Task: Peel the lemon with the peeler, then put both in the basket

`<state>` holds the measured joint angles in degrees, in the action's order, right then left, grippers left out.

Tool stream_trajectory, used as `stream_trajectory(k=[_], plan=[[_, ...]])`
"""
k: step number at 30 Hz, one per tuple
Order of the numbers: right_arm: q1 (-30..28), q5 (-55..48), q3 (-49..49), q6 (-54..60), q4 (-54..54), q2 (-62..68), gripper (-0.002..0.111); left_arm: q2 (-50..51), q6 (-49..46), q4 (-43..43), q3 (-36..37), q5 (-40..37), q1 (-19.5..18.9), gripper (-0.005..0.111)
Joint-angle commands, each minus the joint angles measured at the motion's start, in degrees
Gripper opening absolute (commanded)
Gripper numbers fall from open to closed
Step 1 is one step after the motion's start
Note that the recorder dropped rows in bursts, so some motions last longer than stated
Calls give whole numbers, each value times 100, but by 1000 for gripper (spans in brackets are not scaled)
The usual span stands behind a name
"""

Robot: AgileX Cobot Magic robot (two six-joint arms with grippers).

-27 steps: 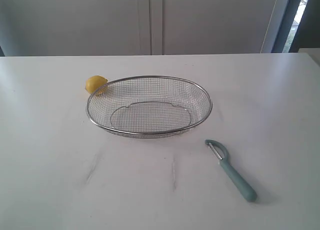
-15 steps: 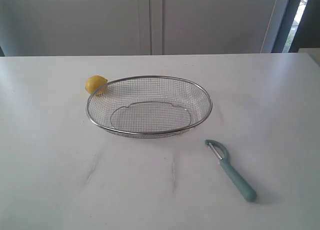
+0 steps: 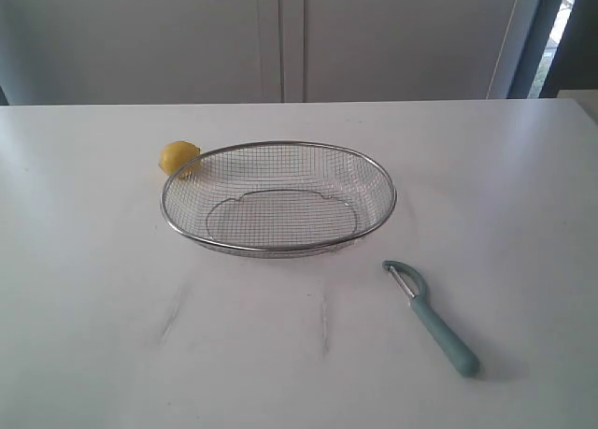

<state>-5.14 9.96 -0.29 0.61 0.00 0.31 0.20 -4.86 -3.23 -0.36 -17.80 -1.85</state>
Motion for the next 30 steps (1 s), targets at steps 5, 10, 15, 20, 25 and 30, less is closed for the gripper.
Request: stream_trajectory(k=[5,10,15,20,25,30], plan=[[22,40,29,20,0,-31,0,-20,34,2,36,15,30,0],[22,-680,-342,20,0,-31,0,-20,34,2,36,15,30,0],[22,-1600,-811,20,0,-31,0,-20,34,2,36,15,30,0],[22,-2283,-1336,20,0,232,0,-20,34,2,36,15,30,0],[22,-2960,-1807,20,0,821,0,-20,34,2,36,15,30,0],[22,-3427,-2315,20,0,1471,0,-20,34,2,36,15,30,0]])
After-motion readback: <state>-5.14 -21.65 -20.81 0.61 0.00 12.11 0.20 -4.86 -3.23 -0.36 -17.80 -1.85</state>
